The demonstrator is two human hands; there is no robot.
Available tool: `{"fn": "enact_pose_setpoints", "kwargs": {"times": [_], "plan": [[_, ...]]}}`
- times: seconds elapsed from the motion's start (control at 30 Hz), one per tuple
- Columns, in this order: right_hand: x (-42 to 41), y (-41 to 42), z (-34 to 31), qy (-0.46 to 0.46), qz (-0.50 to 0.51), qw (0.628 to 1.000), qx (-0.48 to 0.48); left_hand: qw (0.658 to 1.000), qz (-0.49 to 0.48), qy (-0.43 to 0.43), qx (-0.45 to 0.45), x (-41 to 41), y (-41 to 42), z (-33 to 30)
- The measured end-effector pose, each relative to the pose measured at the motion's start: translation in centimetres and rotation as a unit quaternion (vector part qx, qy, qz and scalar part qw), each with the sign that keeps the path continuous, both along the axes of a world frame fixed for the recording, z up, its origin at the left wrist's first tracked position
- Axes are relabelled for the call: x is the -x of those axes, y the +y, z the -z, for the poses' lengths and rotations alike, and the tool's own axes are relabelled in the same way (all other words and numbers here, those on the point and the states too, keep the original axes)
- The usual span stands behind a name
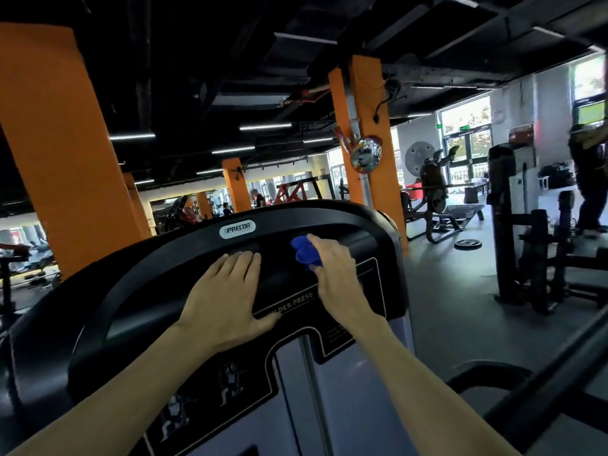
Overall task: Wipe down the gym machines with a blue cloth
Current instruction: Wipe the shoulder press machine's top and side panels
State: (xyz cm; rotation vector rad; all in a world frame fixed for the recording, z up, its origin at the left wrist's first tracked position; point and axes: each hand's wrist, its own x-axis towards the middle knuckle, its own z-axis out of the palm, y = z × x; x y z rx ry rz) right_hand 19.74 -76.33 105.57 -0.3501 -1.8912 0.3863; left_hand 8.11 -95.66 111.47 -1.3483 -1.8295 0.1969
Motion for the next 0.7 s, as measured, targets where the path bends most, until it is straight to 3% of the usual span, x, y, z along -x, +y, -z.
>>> {"fn": "enact_pose_setpoints", "kwargs": {"times": [0.1, 0.2, 0.33, 0.43, 0.53, 0.6, 0.7], "plan": [[-2.3, 4.5, -0.3, 0.072, 0.109, 0.988, 0.079, 1.0, 0.013, -0.016, 0.019, -0.8, 1.9, -0.6], [-2.6, 7.2, -0.8, 0.064, 0.161, 0.982, 0.081, 0.997, -0.013, -0.031, 0.073, -1.1, 3.3, -1.1], [-0.9, 6.6, -1.6, 0.013, 0.109, 0.99, 0.093, 0.994, -0.037, 0.002, 0.105, -0.9, 3.3, -1.0], [1.0, 1.2, 0.2, -0.002, 0.026, 0.999, -0.025, 0.992, -0.036, 0.008, 0.119, -0.4, 3.2, -0.9], [1.0, -2.2, 3.3, -0.051, -0.072, 0.986, -0.141, 0.993, -0.022, -0.005, 0.119, -0.1, 3.2, -0.7], [-0.1, 1.6, 3.1, -0.049, -0.056, 0.98, -0.186, 0.993, -0.012, -0.008, 0.114, 0.0, 3.2, -0.6], [-1.4, 8.2, 1.3, -0.023, 0.018, 0.994, -0.104, 0.994, -0.008, -0.007, 0.109, 0.1, 3.2, -0.4]]}}
